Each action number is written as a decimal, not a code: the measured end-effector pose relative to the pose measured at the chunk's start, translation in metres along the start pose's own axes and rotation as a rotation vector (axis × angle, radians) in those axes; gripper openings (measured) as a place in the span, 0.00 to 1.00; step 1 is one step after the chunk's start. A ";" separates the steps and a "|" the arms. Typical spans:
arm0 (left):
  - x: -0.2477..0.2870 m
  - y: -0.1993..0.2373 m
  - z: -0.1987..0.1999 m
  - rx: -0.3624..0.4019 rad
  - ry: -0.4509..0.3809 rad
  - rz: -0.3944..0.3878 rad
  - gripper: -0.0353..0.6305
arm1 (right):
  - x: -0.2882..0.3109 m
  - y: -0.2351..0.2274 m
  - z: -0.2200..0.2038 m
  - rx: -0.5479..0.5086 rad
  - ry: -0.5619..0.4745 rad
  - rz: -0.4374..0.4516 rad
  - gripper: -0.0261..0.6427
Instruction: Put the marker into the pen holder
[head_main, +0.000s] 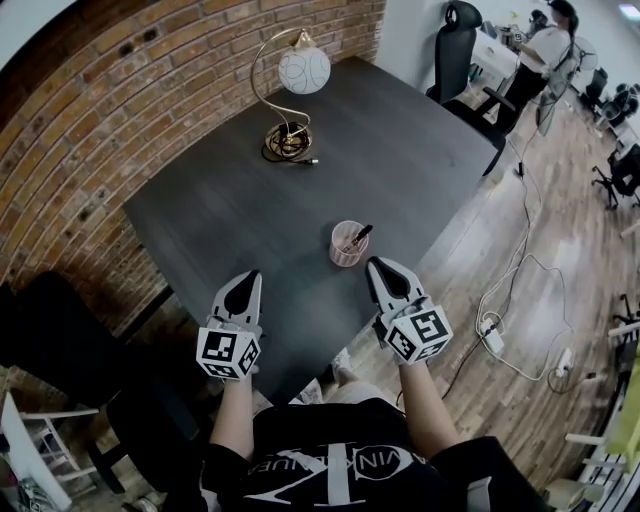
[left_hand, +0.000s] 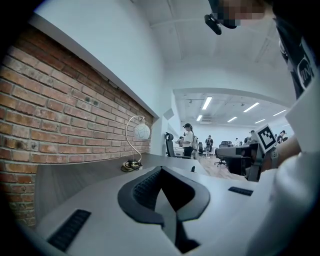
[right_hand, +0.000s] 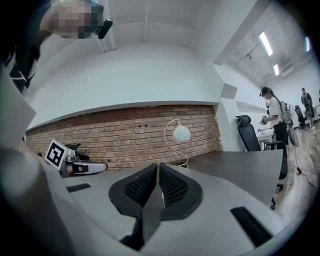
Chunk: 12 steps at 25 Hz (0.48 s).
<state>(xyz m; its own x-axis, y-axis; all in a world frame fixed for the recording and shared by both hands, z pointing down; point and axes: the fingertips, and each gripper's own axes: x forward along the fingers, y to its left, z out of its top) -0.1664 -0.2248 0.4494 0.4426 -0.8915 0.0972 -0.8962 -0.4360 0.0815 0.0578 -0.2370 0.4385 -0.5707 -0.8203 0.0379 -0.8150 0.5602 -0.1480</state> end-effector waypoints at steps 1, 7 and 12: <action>-0.001 0.000 0.001 0.000 -0.002 -0.002 0.07 | -0.002 0.001 0.000 -0.002 0.000 -0.003 0.09; -0.009 -0.003 0.004 0.000 -0.016 -0.015 0.07 | -0.012 0.009 -0.001 -0.010 0.001 -0.016 0.09; -0.014 -0.005 0.003 0.001 -0.016 -0.024 0.07 | -0.020 0.013 -0.002 -0.011 0.000 -0.030 0.09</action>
<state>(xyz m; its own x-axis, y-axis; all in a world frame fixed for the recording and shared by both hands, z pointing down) -0.1683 -0.2104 0.4447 0.4636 -0.8825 0.0796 -0.8853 -0.4576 0.0828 0.0582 -0.2132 0.4378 -0.5463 -0.8365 0.0420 -0.8326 0.5369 -0.1359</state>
